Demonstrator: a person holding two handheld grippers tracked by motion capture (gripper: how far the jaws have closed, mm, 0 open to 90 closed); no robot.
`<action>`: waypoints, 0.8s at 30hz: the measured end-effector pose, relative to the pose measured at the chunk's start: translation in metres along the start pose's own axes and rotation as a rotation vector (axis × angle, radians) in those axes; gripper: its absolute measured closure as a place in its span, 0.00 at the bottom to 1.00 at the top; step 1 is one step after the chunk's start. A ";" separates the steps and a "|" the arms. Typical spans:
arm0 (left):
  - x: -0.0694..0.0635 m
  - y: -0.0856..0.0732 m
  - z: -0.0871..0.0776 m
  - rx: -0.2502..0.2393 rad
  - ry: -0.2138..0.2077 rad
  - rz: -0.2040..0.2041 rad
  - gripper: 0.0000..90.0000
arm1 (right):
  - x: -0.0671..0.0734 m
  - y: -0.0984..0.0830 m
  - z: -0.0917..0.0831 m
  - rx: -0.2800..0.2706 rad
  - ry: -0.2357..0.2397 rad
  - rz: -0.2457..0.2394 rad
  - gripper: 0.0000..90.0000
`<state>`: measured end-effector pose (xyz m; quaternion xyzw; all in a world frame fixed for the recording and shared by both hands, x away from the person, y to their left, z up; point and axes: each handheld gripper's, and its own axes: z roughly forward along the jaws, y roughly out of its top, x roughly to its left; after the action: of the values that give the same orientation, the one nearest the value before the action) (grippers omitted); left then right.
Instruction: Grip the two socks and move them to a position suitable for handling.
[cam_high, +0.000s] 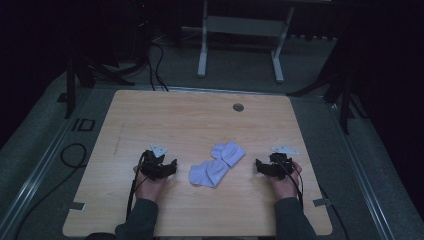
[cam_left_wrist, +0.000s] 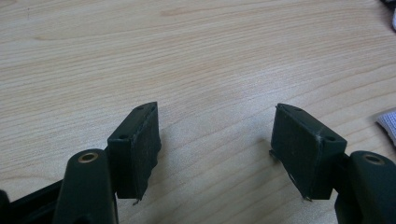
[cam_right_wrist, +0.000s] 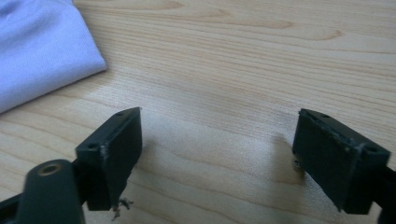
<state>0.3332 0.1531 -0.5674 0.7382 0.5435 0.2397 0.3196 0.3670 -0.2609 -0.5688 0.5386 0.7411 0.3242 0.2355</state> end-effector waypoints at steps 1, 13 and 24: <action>0.000 0.000 0.000 0.000 0.000 0.000 0.36 | 0.001 0.000 0.000 -0.001 -0.001 0.002 0.20; -0.001 0.000 0.000 -0.001 0.001 -0.004 0.36 | 0.002 -0.001 -0.012 0.005 0.039 0.013 0.56; -0.002 0.000 0.000 -0.001 0.003 -0.005 0.36 | 0.023 0.007 -0.028 -0.028 0.149 -0.067 0.93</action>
<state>0.3333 0.1513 -0.5674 0.7364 0.5457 0.2401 0.3197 0.3449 -0.2438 -0.5443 0.4844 0.7697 0.3658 0.1980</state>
